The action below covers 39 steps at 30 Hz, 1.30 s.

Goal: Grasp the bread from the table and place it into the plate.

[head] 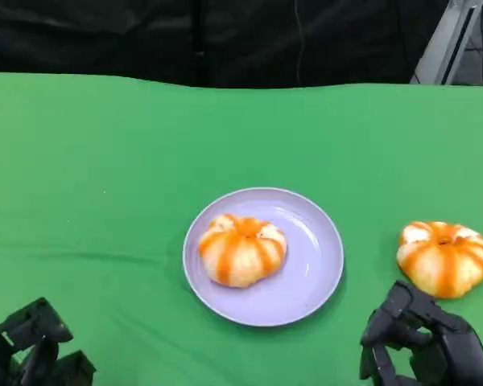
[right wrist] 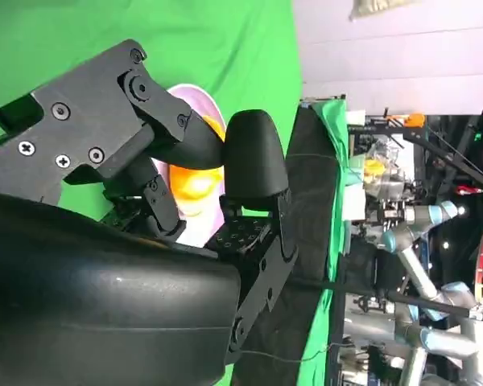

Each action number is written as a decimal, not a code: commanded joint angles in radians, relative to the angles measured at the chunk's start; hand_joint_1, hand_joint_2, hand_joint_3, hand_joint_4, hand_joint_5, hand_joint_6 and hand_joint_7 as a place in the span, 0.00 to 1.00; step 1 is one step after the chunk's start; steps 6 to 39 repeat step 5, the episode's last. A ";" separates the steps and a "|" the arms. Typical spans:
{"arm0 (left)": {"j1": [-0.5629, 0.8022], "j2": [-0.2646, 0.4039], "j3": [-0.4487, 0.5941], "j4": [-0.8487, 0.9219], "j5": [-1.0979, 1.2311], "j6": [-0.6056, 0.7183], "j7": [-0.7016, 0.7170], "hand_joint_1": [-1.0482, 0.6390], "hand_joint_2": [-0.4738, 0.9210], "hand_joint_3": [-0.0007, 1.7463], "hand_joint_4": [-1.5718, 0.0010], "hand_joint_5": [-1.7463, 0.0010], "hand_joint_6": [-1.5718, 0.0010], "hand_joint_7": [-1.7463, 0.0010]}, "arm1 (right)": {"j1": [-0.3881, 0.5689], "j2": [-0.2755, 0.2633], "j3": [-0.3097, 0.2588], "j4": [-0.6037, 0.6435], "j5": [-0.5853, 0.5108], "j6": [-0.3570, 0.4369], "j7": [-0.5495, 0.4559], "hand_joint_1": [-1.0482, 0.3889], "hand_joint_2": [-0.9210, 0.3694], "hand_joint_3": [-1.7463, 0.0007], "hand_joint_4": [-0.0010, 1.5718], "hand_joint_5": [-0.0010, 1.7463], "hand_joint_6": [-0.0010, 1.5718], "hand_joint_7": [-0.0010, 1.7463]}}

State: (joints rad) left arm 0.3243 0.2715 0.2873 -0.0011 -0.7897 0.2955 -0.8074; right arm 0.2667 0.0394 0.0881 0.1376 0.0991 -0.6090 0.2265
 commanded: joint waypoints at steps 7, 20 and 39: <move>-0.035 -0.013 0.011 0.066 0.056 -0.053 -0.007 0.51 0.85 0.49 0.46 0.00 0.52 0.03 | 0.017 -0.010 -0.009 -0.015 0.018 0.007 0.001 0.62 0.30 0.29 0.53 1.00 0.48 0.90; -0.035 -0.013 0.011 0.066 0.056 -0.053 -0.007 0.51 0.85 0.49 0.46 0.00 0.52 0.03 | 0.017 -0.010 -0.009 -0.015 0.018 0.007 0.001 0.62 0.30 0.29 0.53 1.00 0.48 0.90; -0.035 -0.013 0.011 0.066 0.056 -0.053 -0.007 0.51 0.85 0.49 0.46 0.00 0.52 0.03 | 0.017 -0.010 -0.009 -0.015 0.018 0.007 0.001 0.62 0.30 0.29 0.53 1.00 0.48 0.90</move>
